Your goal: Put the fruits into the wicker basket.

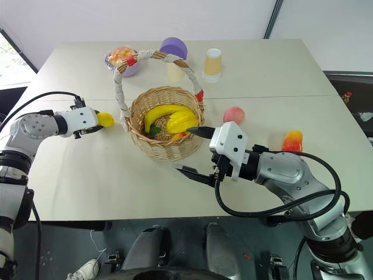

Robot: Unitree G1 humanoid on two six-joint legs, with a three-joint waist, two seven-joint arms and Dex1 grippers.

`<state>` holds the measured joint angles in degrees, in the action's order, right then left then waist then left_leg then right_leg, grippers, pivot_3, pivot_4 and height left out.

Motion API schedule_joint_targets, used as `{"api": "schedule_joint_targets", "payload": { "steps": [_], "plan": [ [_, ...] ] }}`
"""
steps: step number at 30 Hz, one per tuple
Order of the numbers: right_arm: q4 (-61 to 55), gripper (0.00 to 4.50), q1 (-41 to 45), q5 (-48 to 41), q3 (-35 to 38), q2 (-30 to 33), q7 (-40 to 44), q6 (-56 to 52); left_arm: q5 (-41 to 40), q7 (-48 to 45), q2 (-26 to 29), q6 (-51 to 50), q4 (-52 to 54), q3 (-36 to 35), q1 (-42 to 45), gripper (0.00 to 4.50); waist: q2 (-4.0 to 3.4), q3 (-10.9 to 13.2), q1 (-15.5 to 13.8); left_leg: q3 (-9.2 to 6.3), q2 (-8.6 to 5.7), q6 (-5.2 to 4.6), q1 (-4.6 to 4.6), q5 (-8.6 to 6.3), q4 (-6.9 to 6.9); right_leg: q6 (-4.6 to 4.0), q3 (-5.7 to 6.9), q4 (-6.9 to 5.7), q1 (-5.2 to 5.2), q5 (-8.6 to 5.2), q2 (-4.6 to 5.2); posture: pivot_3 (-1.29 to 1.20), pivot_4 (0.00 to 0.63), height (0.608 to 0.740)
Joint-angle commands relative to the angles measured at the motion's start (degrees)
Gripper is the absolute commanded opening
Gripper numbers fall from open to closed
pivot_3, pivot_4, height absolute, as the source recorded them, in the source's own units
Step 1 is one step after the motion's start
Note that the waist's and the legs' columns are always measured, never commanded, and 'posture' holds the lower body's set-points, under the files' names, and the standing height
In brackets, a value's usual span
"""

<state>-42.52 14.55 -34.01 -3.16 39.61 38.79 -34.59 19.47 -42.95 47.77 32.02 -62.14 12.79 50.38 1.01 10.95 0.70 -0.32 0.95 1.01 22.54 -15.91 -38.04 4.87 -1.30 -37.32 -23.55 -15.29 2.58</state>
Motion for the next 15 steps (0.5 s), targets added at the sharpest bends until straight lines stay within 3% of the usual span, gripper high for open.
{"api": "schedule_joint_targets", "payload": {
  "steps": [1, 3, 6, 11, 15],
  "plan": [
    [-0.9, 4.5, 1.5, 0.2, 0.1, -0.4, -0.2, 0.4, -3.9, -0.5, 1.0, -2.0, 1.0, -3.6, -0.1, 1.81, 0.0, 0.0, 0.1, 0.0, 0.0, 0.0, 0.0, 0.0, 0.0, 0.0, 0.0, 0.0, 0.0, 0.0, 0.0, 0.0, 0.15, 0.74],
    [-0.8, 4.5, 2.0, 0.1, 0.4, -0.2, -0.1, 0.1, -9.4, -2.9, 1.1, -4.7, 3.4, -7.8, -1.1, 1.81, 0.01, 0.0, 0.2, 0.01, 0.01, 0.0, 0.0, 0.0, 0.0, 0.0, 0.0, -0.02, -0.03, 0.0, -0.01, 0.0, 0.15, 0.74],
    [-0.5, 4.5, 2.9, -0.5, 1.6, 0.5, 0.2, -0.4, -22.4, -10.6, 1.5, -13.5, 15.0, -16.2, -6.3, 1.81, 0.02, 0.0, 0.3, 0.0, 0.08, 0.0, 0.01, 0.0, 0.0, -0.01, 0.0, -0.04, -0.04, 0.0, 0.0, 0.0, 0.15, 0.74],
    [4.2, 4.5, 5.0, 0.4, 3.9, 2.5, 2.7, 0.7, -53.6, -18.1, 5.6, -49.4, 62.2, -29.1, -27.4, 1.81, 0.08, 0.0, 0.9, -0.08, 0.3, 0.0, 0.02, 0.0, 0.0, -0.01, -0.12, -0.01, -0.05, 0.0, 0.12, 0.0, 0.15, 0.74],
    [8.4, 4.5, 6.7, 1.3, 4.9, 3.1, 4.1, 2.0, -61.6, -10.3, 4.4, -61.7, 82.7, -26.8, -31.2, 1.81, 0.07, 0.0, -0.3, -0.2, 0.32, 0.03, -0.08, 0.0, -0.01, -0.02, -0.1, 0.06, 0.11, 0.0, 0.26, 0.0, 0.15, 0.74]
  ]
}}
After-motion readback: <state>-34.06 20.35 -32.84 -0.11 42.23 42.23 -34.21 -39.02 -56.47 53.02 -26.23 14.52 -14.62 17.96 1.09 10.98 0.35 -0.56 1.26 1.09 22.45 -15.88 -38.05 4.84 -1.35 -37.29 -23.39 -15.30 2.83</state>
